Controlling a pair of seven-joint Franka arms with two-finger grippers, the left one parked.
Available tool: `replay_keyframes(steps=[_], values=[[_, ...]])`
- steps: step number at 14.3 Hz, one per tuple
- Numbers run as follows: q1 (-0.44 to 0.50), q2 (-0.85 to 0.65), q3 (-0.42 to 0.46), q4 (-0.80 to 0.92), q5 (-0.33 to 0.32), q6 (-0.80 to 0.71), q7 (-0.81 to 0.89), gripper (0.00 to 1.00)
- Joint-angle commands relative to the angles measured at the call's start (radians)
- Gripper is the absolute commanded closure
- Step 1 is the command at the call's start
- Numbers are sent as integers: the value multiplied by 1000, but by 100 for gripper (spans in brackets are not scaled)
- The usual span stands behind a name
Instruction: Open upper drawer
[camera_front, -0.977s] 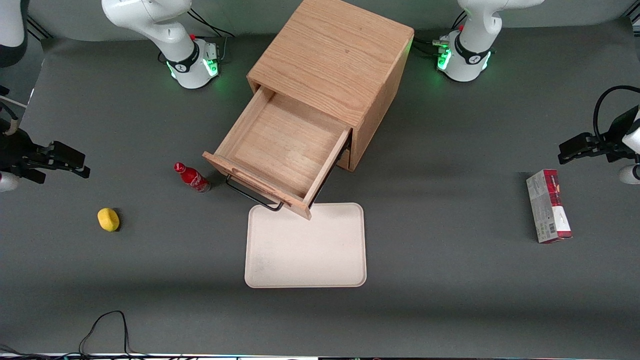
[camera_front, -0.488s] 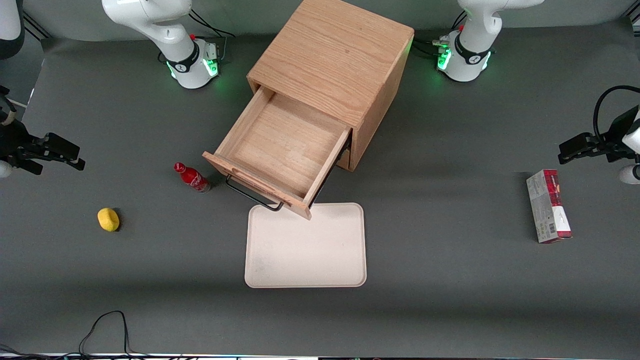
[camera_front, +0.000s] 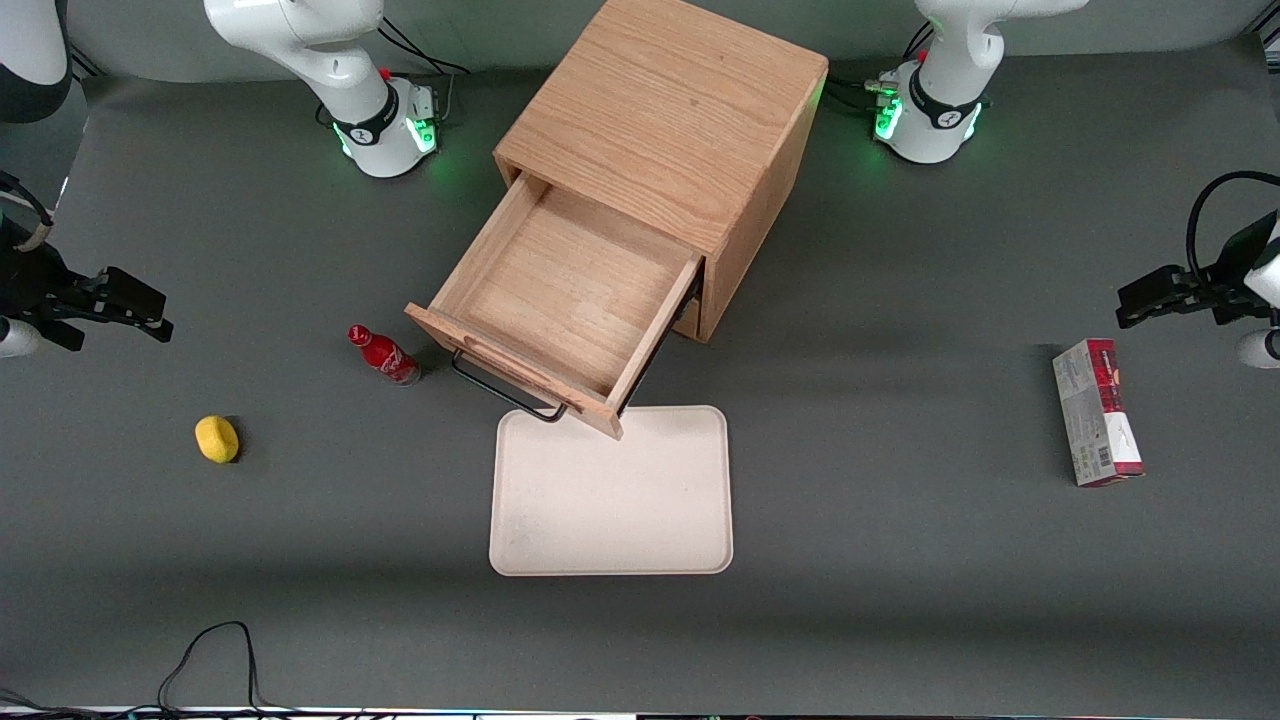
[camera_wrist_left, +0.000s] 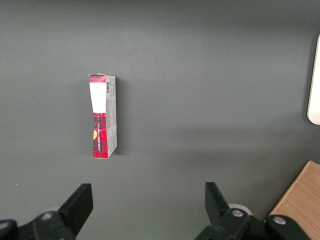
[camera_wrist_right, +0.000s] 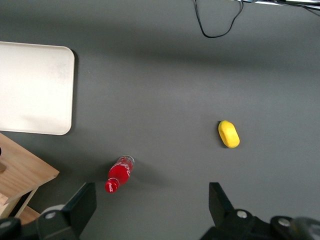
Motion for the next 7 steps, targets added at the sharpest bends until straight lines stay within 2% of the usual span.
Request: replay_keyframes(steps=[1, 7], values=[[-19, -5, 18, 5, -12, 3, 25, 0], [-13, -5, 14, 9, -8, -43, 40, 0]])
